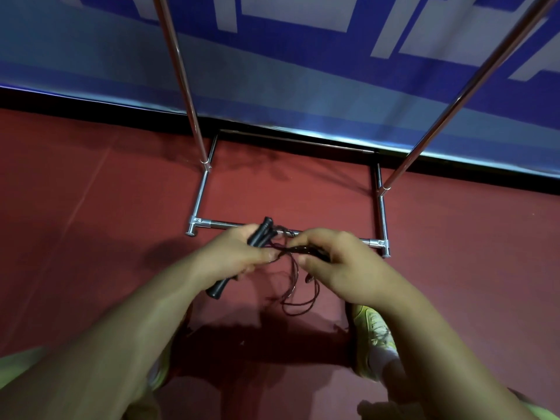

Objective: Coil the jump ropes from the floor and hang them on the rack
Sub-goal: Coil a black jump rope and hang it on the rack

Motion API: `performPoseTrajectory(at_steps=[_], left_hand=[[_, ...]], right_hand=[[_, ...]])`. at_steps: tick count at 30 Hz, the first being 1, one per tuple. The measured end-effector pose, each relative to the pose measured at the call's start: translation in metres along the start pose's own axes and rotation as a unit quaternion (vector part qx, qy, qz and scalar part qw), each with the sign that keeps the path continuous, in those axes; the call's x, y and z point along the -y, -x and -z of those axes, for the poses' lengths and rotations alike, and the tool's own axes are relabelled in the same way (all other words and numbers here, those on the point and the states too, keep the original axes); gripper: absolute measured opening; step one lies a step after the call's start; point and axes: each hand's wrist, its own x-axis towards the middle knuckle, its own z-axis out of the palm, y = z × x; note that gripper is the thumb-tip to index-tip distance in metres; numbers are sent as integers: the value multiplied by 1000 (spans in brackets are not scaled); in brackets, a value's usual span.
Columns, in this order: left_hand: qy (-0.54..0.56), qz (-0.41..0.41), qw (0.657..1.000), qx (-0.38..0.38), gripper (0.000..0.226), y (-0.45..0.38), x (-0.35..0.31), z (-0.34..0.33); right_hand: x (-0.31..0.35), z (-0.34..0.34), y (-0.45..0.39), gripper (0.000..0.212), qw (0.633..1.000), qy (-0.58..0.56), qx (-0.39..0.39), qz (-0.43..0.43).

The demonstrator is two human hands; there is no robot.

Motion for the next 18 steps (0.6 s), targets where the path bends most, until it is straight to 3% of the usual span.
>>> performPoseTrajectory(at_steps=[2,5,8,10,12,15,18], left_hand=[[-64,5,996,62,22,1,1,-8],[-77,15,988,135,22,4,-1,-21],[60,-6,991,116,19,3,-2,-20],[214,2,973,91,18,1,-5,-12],[301,11,948,100,20,2,-7,-7],[295,34,939,173,20,6,-8,-8],[260,54,924,276,17,8,-6,-13]], right_hand=[[2,4,3,14,999,-28,2,22],[5,6,7,13,997,-63,22,24],[2,16,9,17,988,-152,4,2],[-6,26,9,22,985,-166,-27,-45],[-14,29,9,19,985,-134,-22,-110],[-18,20,11,26,979,-103,39,-173],[-22,8,9,48,979,-146,-5,-142]])
